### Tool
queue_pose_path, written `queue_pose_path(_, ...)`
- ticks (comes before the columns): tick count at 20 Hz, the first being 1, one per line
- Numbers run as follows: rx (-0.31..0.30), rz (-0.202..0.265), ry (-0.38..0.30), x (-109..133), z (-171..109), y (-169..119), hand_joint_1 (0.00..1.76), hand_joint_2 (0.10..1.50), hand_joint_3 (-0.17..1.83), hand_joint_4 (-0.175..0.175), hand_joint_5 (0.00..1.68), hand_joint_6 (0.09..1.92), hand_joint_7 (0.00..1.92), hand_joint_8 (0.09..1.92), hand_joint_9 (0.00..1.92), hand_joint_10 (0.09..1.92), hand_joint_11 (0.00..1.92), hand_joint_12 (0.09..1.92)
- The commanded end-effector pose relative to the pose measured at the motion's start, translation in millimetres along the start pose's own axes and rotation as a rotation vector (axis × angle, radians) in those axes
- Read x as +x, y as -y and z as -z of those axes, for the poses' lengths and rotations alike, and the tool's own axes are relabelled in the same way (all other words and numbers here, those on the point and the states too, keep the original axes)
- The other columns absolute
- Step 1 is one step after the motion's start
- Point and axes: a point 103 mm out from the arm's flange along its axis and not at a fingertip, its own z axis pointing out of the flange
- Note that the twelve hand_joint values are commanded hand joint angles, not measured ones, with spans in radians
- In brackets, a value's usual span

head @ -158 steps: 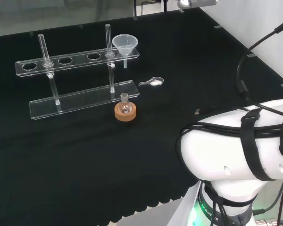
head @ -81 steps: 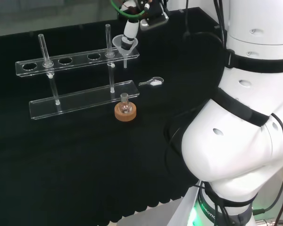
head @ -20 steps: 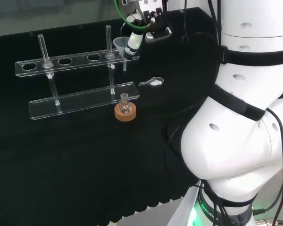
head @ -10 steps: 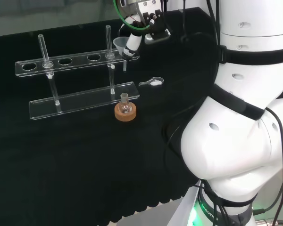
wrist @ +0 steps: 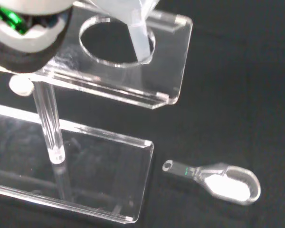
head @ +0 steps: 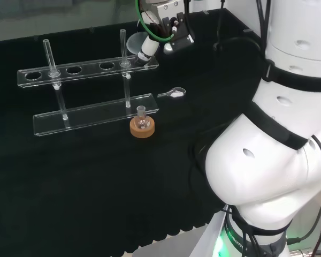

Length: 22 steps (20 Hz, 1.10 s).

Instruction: Pick up the funnel from the transparent funnel stand.

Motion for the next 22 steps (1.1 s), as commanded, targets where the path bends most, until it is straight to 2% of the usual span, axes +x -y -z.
queue_pose_path(1,-0.031,-0.019,0.038,-3,35,19,1.03,0.89,0.38,0.175,1.04,0.97,1.05,0.92,1.23,0.63,0.56,1.28)
queue_pose_path(8,0.0,-0.061,0.015,-1,65,59,1.03,0.91,0.35,0.175,1.02,0.99,1.03,0.93,1.23,0.63,0.56,1.28)
queue_pose_path(12,0.009,-0.086,-0.041,1,79,85,1.03,0.92,0.35,0.175,1.02,0.99,1.02,0.93,1.23,0.63,0.55,1.28)
queue_pose_path(15,0.036,-0.104,-0.084,8,82,102,1.03,0.92,0.35,0.175,1.02,0.99,1.02,0.93,1.23,0.63,0.55,1.28)
queue_pose_path(22,0.062,-0.115,-0.127,15,72,123,1.02,0.93,0.34,0.175,1.01,1.01,1.01,0.92,1.23,0.63,0.54,1.29)
